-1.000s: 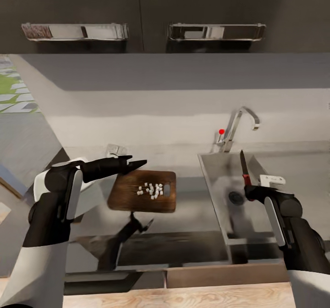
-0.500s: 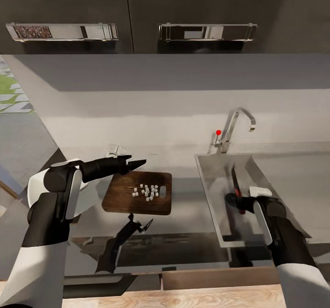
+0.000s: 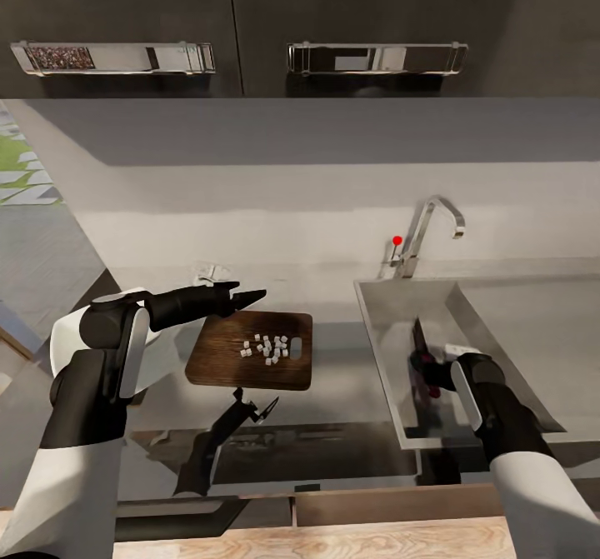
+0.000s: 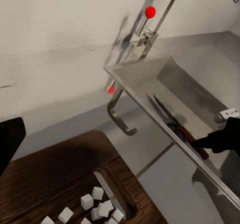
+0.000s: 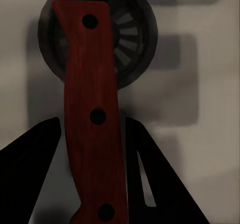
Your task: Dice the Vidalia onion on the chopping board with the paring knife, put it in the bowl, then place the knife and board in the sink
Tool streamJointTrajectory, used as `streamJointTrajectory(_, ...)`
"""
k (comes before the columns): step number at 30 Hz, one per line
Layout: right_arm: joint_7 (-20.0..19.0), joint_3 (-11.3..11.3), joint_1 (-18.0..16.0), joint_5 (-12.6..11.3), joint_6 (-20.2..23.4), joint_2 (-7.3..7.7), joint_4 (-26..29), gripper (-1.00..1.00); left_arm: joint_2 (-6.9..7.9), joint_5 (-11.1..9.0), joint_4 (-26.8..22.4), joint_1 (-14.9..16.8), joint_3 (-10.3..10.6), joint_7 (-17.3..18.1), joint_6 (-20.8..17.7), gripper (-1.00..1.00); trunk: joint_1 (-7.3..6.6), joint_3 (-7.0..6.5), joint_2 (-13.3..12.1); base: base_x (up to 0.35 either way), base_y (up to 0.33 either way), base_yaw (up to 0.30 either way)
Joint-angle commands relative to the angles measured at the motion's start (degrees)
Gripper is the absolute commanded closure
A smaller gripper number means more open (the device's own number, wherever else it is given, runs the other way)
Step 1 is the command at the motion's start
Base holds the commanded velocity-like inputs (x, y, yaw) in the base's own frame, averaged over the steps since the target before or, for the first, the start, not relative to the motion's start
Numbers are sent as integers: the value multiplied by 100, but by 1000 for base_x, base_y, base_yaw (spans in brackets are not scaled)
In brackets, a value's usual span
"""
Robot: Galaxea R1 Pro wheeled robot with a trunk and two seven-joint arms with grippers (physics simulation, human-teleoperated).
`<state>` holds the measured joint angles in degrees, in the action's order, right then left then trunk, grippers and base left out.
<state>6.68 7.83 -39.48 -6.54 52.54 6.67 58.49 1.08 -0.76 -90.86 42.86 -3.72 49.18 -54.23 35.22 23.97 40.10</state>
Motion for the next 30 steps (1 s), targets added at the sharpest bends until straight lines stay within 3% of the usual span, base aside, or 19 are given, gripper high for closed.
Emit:
streamJointTrajectory(1, 44, -1, -31, -67, 20, 1, -60, 100, -1, -7, -2, 6, -5, 16, -44, -100, 1, 7, 6, 0, 0, 0)
streamJointTrajectory(22, 44, -1, -217, -67, 10, 1, -565, 100, -2, -5, -2, 7, 3, 17, -44, -100, 1, 7, 6, 0, 0, 0)
streamJointTrajectory(23, 44, -1, -217, -67, 8, 1, -566, -100, -2, -3, -2, 7, 3, 14, -44, -100, 1, 7, 6, 0, 0, 0)
streamJointTrajectory(30, 39, -1, -218, -75, 2, 1, -541, -100, -2, -6, -2, 6, 3, 14, -44, -100, 1, 7, 6, 0, 0, 0)
